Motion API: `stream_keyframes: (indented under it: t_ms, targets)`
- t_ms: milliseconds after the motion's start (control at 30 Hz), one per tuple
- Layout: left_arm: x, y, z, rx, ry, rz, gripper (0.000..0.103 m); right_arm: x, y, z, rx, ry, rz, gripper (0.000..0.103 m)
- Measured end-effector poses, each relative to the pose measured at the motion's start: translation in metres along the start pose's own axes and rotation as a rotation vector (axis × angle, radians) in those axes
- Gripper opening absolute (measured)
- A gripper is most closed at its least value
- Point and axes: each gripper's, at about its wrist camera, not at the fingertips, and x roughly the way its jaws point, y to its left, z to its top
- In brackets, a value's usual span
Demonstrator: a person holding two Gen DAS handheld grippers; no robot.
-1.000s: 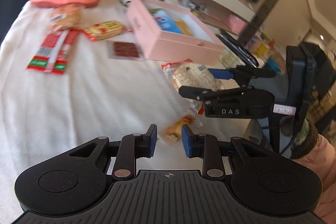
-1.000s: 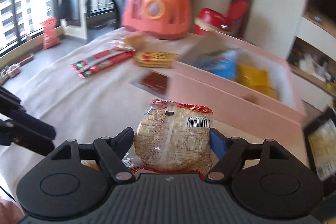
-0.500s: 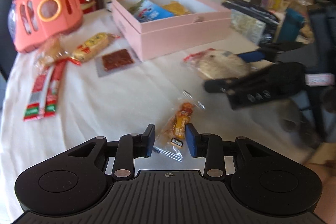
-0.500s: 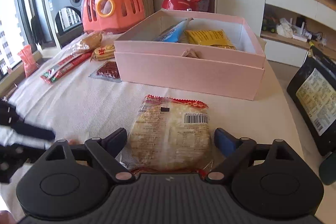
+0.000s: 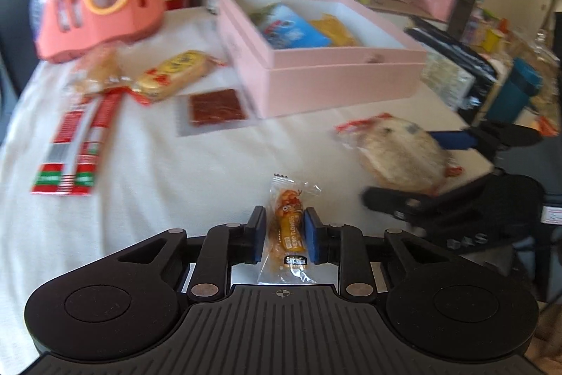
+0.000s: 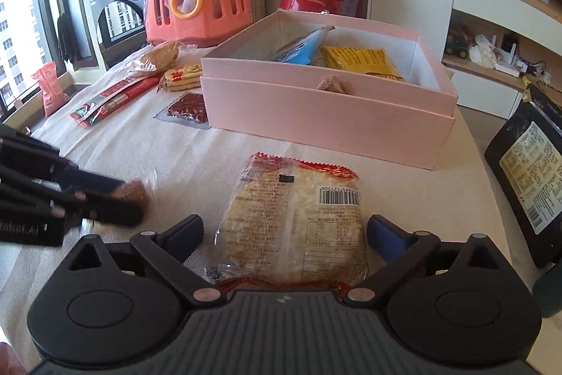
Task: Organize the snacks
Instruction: 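Grasp the small orange snack stick with the left tool while the right tool holds the cracker bag, then drop the cracker bag into the box with the right tool while the left drops the stick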
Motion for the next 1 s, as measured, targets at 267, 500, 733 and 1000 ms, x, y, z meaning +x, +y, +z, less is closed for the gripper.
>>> stream_keyframes:
  t_ms: [267, 500, 733, 1000]
  targets:
    - [-0.008, 0.017, -0.005, -0.049, -0.002, 0.064, 0.028, 0.002, 0.001, 0.001, -0.026, 0.018, 0.011, 0.103]
    - [-0.009, 0.023, -0.010, -0.125, -0.024, 0.035, 0.030, 0.003, 0.000, 0.001, -0.039, 0.030, 0.022, 0.103]
    - [-0.014, 0.042, -0.023, -0.252, -0.090, -0.065, 0.030, -0.003, 0.004, 0.001, -0.047, 0.017, 0.004, 0.103]
    - [-0.018, 0.044, -0.033, -0.269, -0.133, -0.109, 0.030, 0.001, -0.003, 0.024, 0.058, 0.025, 0.037, 0.102]
